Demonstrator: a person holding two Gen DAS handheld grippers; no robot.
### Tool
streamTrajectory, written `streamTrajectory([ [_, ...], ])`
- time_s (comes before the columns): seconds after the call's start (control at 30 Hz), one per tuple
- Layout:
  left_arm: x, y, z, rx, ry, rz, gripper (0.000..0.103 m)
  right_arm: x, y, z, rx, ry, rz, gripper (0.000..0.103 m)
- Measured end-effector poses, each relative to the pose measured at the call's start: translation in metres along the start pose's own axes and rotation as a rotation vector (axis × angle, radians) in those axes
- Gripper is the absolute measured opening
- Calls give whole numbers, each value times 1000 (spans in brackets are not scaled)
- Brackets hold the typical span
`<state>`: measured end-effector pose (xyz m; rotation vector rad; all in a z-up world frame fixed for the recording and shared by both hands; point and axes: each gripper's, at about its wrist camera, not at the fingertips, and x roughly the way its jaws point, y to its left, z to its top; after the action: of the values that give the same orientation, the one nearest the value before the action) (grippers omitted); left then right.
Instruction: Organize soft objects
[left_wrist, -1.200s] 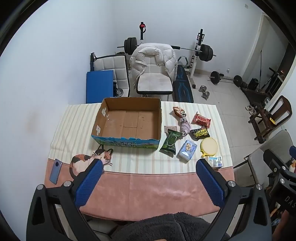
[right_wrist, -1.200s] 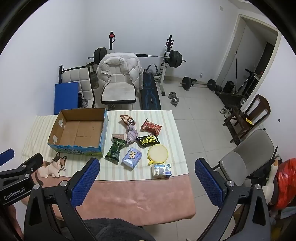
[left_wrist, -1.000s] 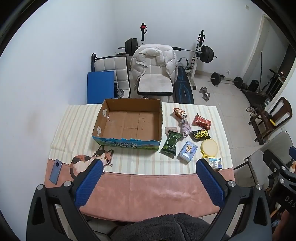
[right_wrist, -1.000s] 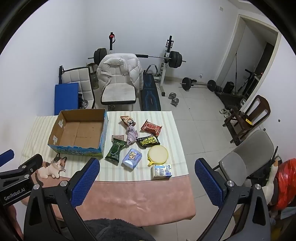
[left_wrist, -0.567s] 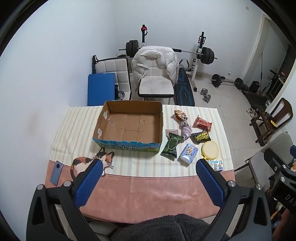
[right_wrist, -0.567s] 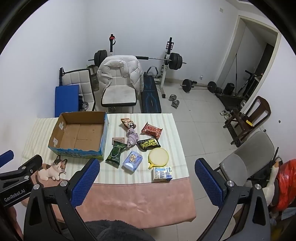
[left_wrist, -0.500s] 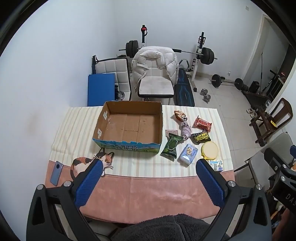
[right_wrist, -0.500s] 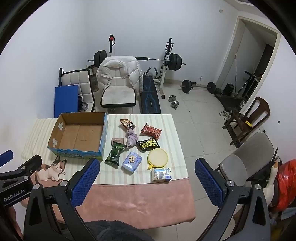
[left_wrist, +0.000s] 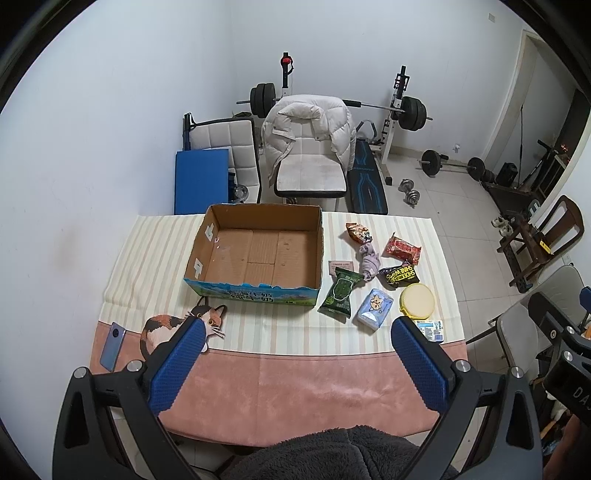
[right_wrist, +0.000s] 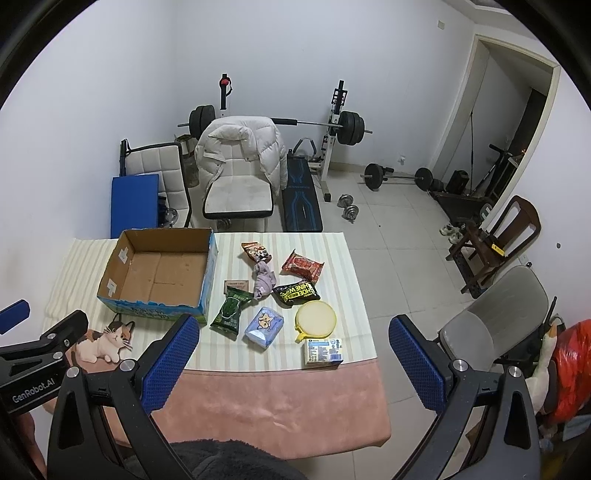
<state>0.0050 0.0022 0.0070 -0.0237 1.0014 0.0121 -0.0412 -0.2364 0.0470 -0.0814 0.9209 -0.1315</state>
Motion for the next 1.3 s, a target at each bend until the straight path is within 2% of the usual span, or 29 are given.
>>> streamTrajectory([
  [0.43,-12,-7,15,8,-22,-1,103,-8,0,7,14,-3,-2,103],
  [0.53,-15,-7,17,12,-36,-4,103,-13,-7,-1,27,-8,-1,103],
  [1.3,-17,-9,8,27,-63,-7,103,-10,-11,-12,49,-14,-1,103],
])
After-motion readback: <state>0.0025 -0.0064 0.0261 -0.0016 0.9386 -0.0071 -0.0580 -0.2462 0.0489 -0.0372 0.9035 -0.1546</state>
